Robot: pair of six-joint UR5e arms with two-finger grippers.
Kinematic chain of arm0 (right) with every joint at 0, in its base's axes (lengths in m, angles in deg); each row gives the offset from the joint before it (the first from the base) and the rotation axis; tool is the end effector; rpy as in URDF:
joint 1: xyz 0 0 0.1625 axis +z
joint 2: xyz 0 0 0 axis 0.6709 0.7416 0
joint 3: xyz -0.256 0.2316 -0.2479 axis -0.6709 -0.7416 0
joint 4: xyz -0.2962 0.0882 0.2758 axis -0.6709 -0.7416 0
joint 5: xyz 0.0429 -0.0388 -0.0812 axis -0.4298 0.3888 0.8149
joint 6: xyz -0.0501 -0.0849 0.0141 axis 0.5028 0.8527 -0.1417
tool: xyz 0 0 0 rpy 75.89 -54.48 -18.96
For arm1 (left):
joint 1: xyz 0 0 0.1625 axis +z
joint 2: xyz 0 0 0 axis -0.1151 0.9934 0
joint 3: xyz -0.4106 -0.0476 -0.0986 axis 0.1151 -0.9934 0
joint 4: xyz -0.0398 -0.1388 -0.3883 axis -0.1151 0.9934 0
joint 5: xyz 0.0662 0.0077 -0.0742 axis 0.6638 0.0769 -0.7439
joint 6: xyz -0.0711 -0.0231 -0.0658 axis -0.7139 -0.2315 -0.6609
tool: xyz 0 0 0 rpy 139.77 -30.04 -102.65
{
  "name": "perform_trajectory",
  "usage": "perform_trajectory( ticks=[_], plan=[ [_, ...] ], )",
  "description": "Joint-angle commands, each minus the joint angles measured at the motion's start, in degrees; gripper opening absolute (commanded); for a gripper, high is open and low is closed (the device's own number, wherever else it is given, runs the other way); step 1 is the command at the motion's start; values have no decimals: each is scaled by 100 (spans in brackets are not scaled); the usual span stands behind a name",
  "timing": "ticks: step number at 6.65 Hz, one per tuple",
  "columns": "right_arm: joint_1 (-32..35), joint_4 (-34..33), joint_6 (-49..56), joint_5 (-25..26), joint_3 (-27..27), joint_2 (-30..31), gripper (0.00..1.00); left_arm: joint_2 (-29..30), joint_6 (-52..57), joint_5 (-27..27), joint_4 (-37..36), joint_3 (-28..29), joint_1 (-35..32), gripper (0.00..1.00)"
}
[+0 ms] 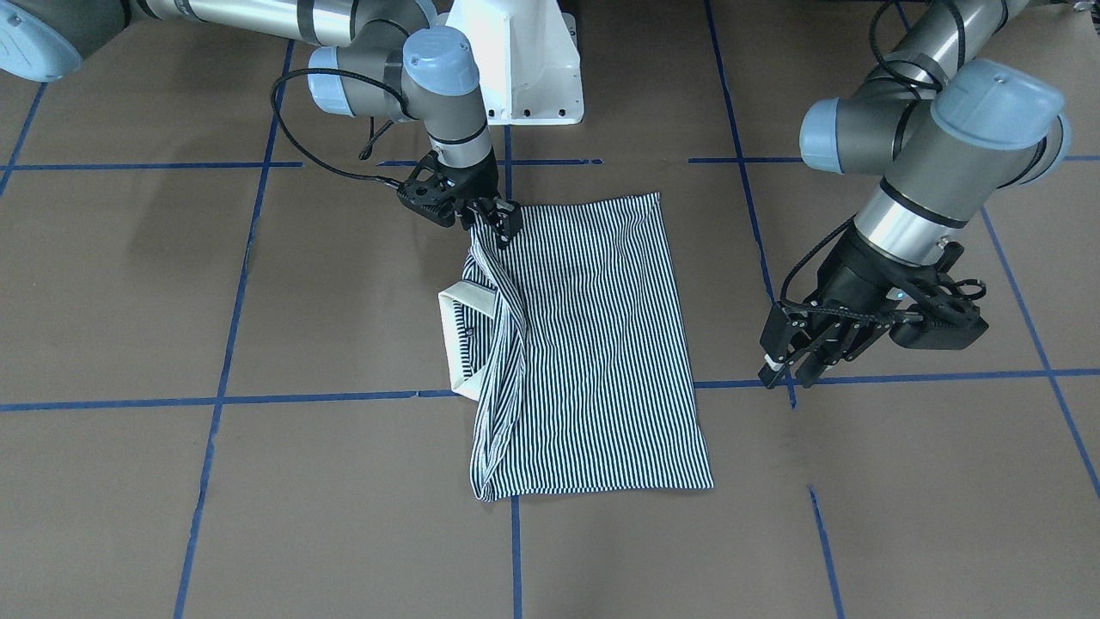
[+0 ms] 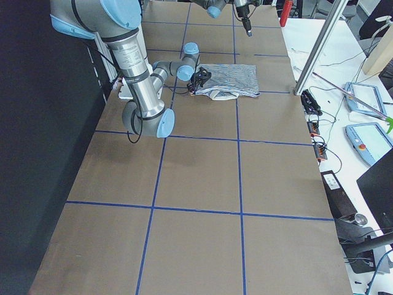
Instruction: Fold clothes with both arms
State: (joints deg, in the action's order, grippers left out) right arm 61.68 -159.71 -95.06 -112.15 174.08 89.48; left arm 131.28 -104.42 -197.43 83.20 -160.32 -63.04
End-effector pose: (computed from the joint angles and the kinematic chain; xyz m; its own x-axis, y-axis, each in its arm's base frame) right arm -0.6115 -0.3438 0.2400 0.4418 0.6138 0.6543 -0.4692 0.7797 -0.4146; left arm 0.2926 -0.6032 0.2957 0.4187 -0.0784 -0.9047 0.4167 0.9018 0.1147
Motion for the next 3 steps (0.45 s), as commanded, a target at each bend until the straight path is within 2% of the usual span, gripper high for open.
perform_trajectory(
  ticks=[1,3],
  plan=[
    [-21,5,-42,-9,-61,-9,67,1,0,0,0,-6,1,57],
    [-21,5,-60,-9,-80,-18,51,-8,0,9,0,-15,0,56]
  ],
)
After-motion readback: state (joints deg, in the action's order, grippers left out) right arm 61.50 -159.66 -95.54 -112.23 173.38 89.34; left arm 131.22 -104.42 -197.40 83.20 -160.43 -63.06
